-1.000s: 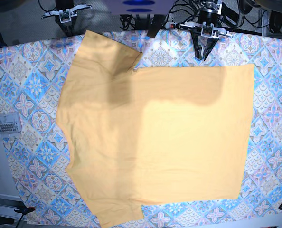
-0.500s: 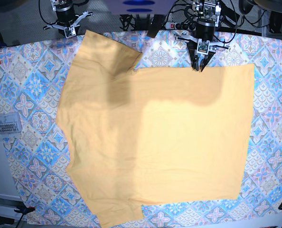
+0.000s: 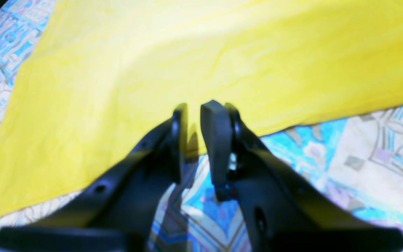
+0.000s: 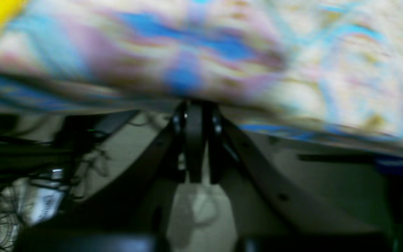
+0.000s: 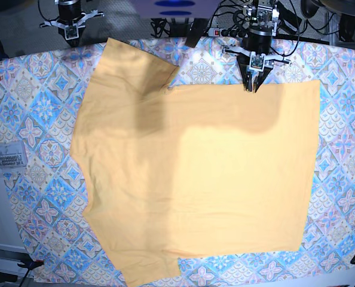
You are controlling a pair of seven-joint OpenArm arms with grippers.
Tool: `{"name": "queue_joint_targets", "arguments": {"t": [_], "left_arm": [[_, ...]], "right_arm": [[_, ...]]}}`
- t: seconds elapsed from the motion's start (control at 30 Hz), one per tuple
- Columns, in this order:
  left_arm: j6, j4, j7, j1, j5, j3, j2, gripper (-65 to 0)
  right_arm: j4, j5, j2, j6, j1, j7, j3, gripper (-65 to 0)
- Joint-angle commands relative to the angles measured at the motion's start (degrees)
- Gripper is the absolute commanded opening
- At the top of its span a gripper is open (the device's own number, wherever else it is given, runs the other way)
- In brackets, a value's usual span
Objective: Fold the T-shirt properly
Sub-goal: 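Lower both grippers toward the collar edge of the yellow T-shirt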
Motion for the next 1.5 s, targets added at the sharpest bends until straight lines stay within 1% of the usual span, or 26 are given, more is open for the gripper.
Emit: {"name": "queue_joint_targets", "arguments": {"t": [0.0, 0.1, 0.17, 0.23, 0.3, 0.37, 0.43, 0.53, 0.63, 0.7, 0.73, 0.8, 0.87, 0.97, 1.07, 1.1, 1.17, 1.27, 1.37, 1.47], "left_arm": [[0.3, 0.8, -1.6, 0.3, -0.2, -0.2, -0.2, -53.9], [0.3, 0.8, -1.6, 0.3, -0.2, -0.3, -0.2, -53.9], [0.3, 0.8, -1.6, 0.3, -0.2, -0.4, -0.2, -53.9], [0.3, 0.8, -1.6, 0.3, -0.2, -0.4, -0.2, -53.9], [0.3, 0.8, -1.6, 0.3, -0.2, -0.4, -0.2, -53.9], [0.3, 0.8, -1.6, 0.3, -0.2, -0.4, -0.2, -53.9], [0.3, 0.8, -1.6, 0.3, -0.2, -0.3, -0.2, -53.9], [0.3, 0.8, -1.6, 0.3, -0.2, -0.1, -0.2, -53.9], [0.3, 0.8, -1.6, 0.3, -0.2, -0.1, 0.0, -53.9], [0.3, 0.8, -1.6, 0.3, -0.2, -0.1, 0.5, -53.9], [0.3, 0.9, -1.6, 0.3, -0.2, -0.1, 0.9, -53.9], [0.3, 0.9, -1.6, 0.3, -0.2, -0.1, 1.0, -53.9], [0.3, 0.9, -1.6, 0.3, -0.2, -0.1, 1.0, -53.9], [0.3, 1.0, -1.6, 0.7, -0.2, -0.2, 0.7, -53.9], [0.3, 3.0, -1.3, 1.8, -0.2, -0.6, 0.6, -53.8], [0.2, 4.1, -1.3, 2.8, -0.2, -0.6, 0.1, -53.8], [0.2, 6.8, -1.2, 4.7, -0.1, -0.5, -1.0, -53.8], [0.2, 9.1, -1.2, 6.6, 0.1, -0.6, -1.6, -52.9], [0.2, 11.2, -1.2, 8.9, 2.6, -2.5, -2.9, -48.3], [0.2, 12.5, -1.2, 9.8, 5.9, -5.7, -3.0, -45.5]], "right_arm": [[0.9, 1.4, 0.6, -1.5, -0.9, 4.1, 0.5, -65.0], [0.8, 1.5, 0.6, -1.5, -3.3, 8.7, 0.5, -65.0], [1.3, 1.6, 0.6, -1.5, -4.9, 10.7, 0.5, -65.0], [1.4, 1.6, 0.6, -1.6, -6.3, 11.2, 0.7, -65.0], [1.4, 1.6, 0.1, -1.6, -7.7, 11.4, 2.8, -65.0], [1.8, 1.6, -1.2, -1.6, -9.2, 11.8, 4.9, -65.0], [3.1, 1.5, -1.8, -1.6, -10.2, 13.3, 6.7, -65.0], [5.1, 1.4, -1.8, -1.6, -11.1, 15.2, 7.0, -65.0], [9.7, 1.3, -2.1, -1.6, -11.1, 14.3, 6.9, -65.0], [13.1, 1.3, -2.1, -1.4, -11.0, 13.0, 6.2, -65.0], [15.2, 1.3, -2.1, -1.4, -10.9, 11.8, 4.8, -65.0], [19.4, 1.3, -2.1, -1.4, -10.5, 8.1, 2.8, -63.8], [23.5, 1.3, -2.1, -1.4, -10.5, 2.6, 1.1, -62.6], [28.5, 1.3, -1.9, -1.4, -10.7, -6.4, -1.5, -62.6], [30.9, 1.3, -1.8, -1.4, -10.8, -11.1, -2.0, -62.6], [31.6, 1.3, -1.8, -1.3, -10.7, -12.5, -2.0, -62.6], [32.2, 1.2, -1.8, -1.3, -10.6, -14.4, -2.0, -62.6], [32.7, 1.2, -1.8, -1.3, -10.5, -16.1, -2.0, -62.6], [32.9, 1.2, -1.8, -1.3, -9.7, -16.3, -2.5, -62.6], [32.9, 1.2, -1.7, -1.3, -9.7, -16.3, -2.7, -62.6]]}}
